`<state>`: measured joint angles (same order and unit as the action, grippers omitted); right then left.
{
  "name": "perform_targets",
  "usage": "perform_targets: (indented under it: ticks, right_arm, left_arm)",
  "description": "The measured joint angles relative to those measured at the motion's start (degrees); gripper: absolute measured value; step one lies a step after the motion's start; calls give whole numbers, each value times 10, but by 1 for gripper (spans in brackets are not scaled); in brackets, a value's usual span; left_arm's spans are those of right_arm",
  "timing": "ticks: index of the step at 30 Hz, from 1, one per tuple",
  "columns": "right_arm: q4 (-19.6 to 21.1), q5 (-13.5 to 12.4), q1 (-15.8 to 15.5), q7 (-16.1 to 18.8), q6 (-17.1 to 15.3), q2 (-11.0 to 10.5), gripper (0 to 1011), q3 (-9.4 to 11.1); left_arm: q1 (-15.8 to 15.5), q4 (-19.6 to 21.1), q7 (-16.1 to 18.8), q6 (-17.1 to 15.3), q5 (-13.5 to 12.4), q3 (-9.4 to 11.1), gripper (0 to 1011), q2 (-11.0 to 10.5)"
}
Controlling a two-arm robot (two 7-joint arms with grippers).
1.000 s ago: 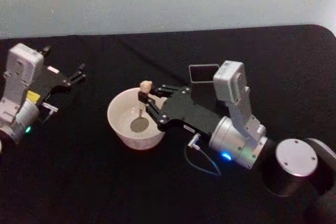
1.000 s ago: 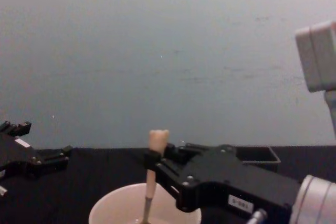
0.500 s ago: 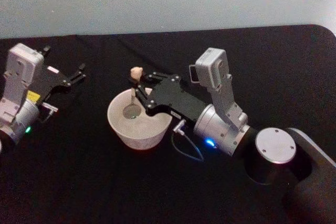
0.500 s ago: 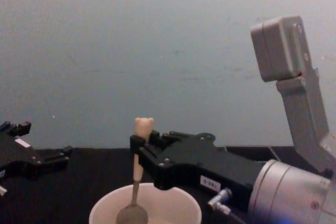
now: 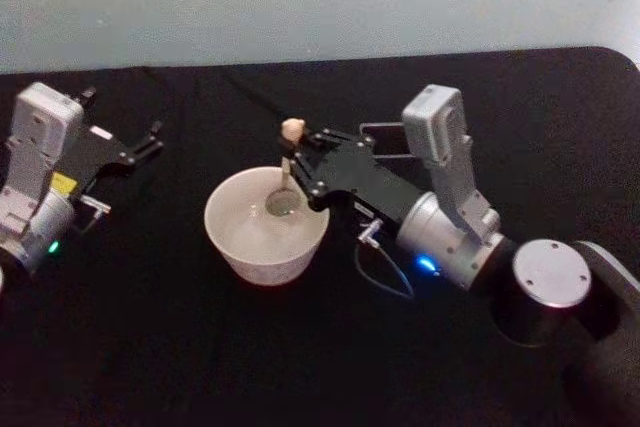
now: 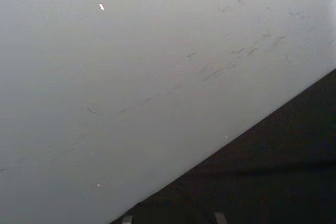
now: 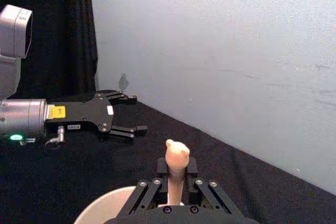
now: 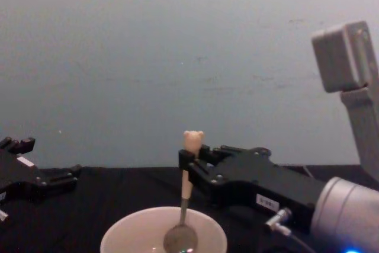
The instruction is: Pick up the stirring spoon with one hand, stir inside the cup, then place it back in its original position.
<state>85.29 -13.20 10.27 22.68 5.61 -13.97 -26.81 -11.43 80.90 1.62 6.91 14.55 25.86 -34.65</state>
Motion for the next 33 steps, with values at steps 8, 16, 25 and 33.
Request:
perform_targets:
  ticks: [8,16,25,33]
  right_arm:
    - [38,-19,-28,15,-12,-23,194,8]
    - [67,-28,-49,26,-16,-39,194,1]
    - [70,-25,-47,26,-20,-32,195,-18]
    - [41,-14,-22,11,-23,-4,195,-30]
  left_arm:
    - [0,0,0,0,0,0,1001,0]
    - [0,0,0,0,0,0,1001,0]
    - [0,0,0,0,0,0,1001,0]
    - [0,0,0,0,0,0,1001,0]
